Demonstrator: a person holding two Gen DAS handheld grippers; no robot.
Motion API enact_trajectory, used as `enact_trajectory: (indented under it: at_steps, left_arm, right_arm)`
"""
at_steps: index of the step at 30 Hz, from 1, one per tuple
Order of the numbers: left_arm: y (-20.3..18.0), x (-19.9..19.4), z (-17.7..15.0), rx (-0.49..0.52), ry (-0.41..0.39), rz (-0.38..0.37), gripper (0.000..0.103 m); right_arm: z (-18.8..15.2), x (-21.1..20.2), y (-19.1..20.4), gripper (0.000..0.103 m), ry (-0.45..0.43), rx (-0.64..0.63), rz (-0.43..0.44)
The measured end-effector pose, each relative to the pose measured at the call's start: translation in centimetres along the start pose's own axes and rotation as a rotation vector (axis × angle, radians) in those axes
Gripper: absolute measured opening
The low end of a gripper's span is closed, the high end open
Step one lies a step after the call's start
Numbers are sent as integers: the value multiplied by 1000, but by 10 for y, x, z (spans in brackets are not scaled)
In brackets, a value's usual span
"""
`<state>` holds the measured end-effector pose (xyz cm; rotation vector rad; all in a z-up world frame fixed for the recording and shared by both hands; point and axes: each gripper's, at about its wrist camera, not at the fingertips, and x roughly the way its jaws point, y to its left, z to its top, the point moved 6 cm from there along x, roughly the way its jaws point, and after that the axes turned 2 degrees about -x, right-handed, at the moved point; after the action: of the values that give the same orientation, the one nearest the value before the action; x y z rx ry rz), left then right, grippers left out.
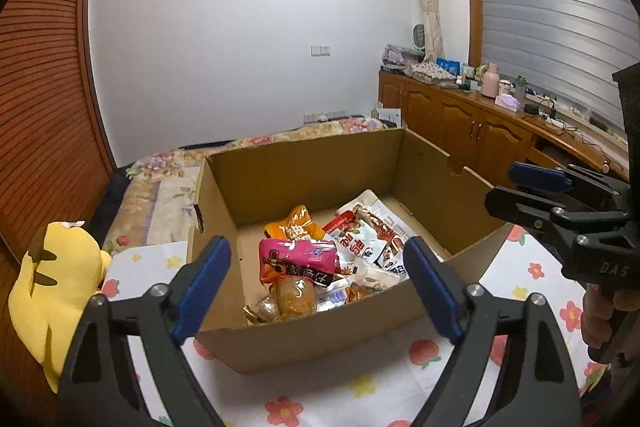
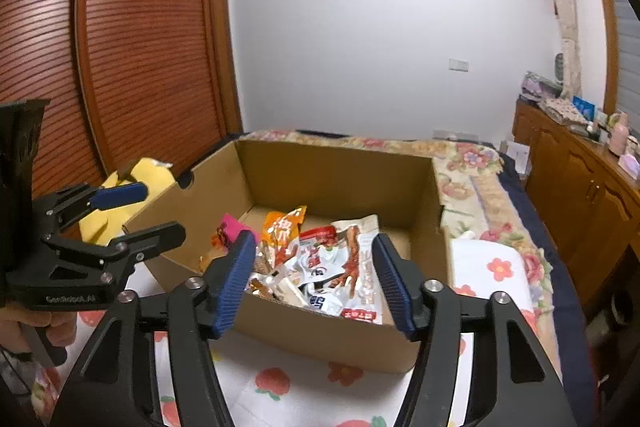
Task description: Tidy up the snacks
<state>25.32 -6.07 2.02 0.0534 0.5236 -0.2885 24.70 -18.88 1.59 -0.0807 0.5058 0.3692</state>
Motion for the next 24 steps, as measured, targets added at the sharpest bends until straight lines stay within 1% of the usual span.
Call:
enact_trajectory:
  at_steps: [4,6,8,10,12,16,20,24]
  left_arm:
    - [-7,-8,-1,21,-24,14,92]
    - [-9,-12,-1,23,-35,20,95]
    - [-9,-17,-2,17,-49,27,101]
    - [-9,-22,-3,14,-66,36,103]
    - [-10,-26,-5,20,-81,50,103]
    - [-10,-28,-10,21,-74,72,103]
    - [-8,-33,-14,-10,-70,73,103]
    - [-5,-40,-18,-38,-74,100,103]
  right_arm:
    - [-1,-13,-5,79,-30,17,-18]
    - [-4,-17,-7,91,-38,28,-29]
    - [-6,-21,-9,92,-45,35,-41]
    - [-8,-24,-11,94,-46,35,-57]
    - [-10,-27,-12,103,-54,32,-75]
    - [-14,-32,-13,103,-66,20,-111]
    - [-18,-38,-16,103,-73,30,-129]
    - [-21,-45,-16,103,-84,29,-147]
